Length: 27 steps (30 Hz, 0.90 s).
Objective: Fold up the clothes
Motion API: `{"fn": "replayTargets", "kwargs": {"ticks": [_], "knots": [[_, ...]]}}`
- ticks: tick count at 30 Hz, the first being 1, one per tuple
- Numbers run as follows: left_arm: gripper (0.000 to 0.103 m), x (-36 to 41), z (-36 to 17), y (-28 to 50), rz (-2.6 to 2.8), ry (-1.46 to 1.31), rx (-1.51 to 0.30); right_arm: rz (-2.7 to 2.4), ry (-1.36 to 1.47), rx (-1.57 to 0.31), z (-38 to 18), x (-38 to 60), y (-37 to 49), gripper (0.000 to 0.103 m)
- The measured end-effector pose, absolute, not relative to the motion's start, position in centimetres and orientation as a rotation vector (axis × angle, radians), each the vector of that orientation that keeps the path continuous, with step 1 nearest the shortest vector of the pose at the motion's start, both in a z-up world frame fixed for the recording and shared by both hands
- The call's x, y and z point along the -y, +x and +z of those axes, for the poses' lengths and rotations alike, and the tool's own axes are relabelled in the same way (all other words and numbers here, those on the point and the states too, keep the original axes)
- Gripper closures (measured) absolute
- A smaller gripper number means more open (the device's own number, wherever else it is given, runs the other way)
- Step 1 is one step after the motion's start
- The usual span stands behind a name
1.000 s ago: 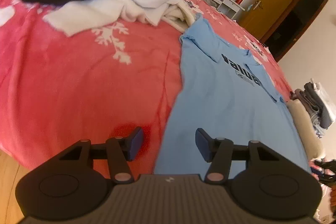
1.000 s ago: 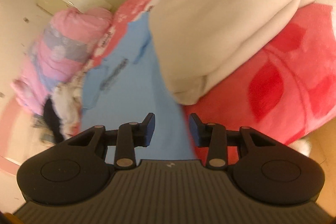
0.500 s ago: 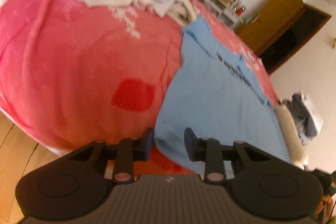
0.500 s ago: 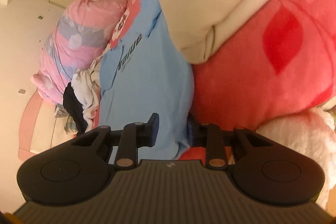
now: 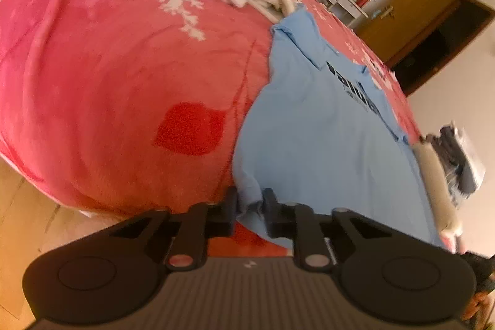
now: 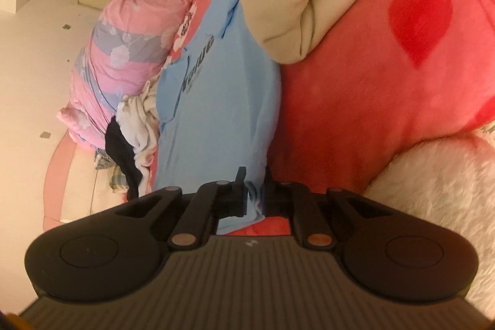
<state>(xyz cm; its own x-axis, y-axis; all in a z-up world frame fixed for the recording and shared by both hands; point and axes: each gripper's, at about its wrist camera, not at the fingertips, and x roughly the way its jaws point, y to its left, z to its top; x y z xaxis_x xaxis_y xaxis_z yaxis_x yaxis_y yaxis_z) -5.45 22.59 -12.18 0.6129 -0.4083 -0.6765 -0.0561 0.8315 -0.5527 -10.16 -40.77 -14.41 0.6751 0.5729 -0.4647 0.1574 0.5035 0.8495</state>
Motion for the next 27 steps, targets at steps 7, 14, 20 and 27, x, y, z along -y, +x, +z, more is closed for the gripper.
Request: {"fn": "replayTargets", "kwargs": {"ticks": [7,14,20,27], "knots": [[0.098,-23.2,-11.5,-6.4,-0.240,-0.656,-0.844,0.306,1.097,-0.760,-14.3,40.9,-10.7,0.101],[0.099,-23.9,-8.3,-6.7,-0.337,-0.792,-0.727,0.359,1.146,-0.674,-12.7,41.2,-11.2,0.101],[0.099,-23.5,-4.6,-4.0,-0.371,-0.828,-0.592,0.421,1.089,-0.599,-8.7,40.7,-8.6,0.101],[0.099,-22.8,-1.4,3.9,-0.320,-0.840,-0.505,0.457,1.004,-0.527,-2.8,41.4,-0.9,0.101]]}}
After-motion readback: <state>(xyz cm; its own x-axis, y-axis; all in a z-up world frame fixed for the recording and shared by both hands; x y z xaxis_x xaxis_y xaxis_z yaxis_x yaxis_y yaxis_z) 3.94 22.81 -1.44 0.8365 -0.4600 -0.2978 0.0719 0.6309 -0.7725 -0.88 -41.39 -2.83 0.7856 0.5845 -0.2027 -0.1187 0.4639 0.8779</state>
